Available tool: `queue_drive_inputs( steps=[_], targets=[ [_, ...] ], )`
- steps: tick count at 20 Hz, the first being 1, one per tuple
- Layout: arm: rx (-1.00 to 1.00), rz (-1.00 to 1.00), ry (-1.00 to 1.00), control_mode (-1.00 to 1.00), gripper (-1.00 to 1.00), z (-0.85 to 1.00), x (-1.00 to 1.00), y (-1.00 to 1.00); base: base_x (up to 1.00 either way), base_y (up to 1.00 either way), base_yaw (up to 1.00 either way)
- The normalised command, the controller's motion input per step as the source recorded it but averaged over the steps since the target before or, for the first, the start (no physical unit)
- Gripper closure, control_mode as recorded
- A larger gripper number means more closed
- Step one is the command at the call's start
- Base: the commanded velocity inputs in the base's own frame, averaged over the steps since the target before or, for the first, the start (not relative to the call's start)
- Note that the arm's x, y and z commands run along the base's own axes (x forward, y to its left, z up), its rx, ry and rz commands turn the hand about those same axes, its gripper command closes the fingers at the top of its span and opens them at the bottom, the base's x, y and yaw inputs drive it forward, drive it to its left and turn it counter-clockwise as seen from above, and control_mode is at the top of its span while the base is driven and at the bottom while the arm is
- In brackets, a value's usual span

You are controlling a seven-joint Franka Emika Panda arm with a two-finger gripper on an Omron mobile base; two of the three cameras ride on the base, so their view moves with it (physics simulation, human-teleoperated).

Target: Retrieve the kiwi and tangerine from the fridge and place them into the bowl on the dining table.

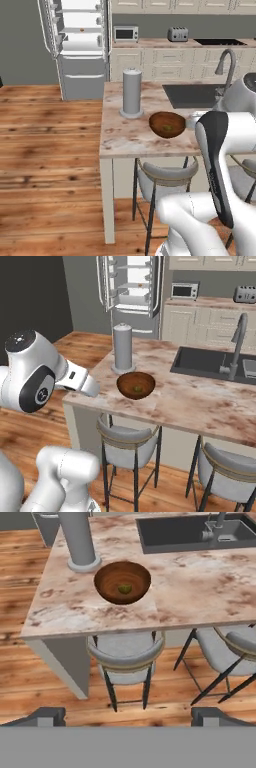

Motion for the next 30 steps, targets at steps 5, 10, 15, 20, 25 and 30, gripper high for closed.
queue_drive_inputs(
  steps=[5,10,15,20,25,30],
  targets=[
    [0.00,0.00,0.00,1.00,-1.00,0.00,0.00,0.00,0.09,1.00,0.02],
    [0.00,0.00,0.00,1.00,-1.00,0.00,0.00,0.00,0.16,1.00,0.00],
    [0.00,0.00,0.00,1.00,-1.00,0.00,0.00,0.00,0.20,1.00,0.00],
    [0.00,0.00,0.00,1.00,-1.00,0.00,0.00,0.00,0.50,0.95,0.00],
    [0.00,0.00,0.00,1.00,-1.00,0.00,0.00,0.00,1.00,0.22,0.00],
    [0.00,0.00,0.00,1.00,-1.00,0.00,0.00,0.00,1.00,-0.51,0.00]
  ],
)
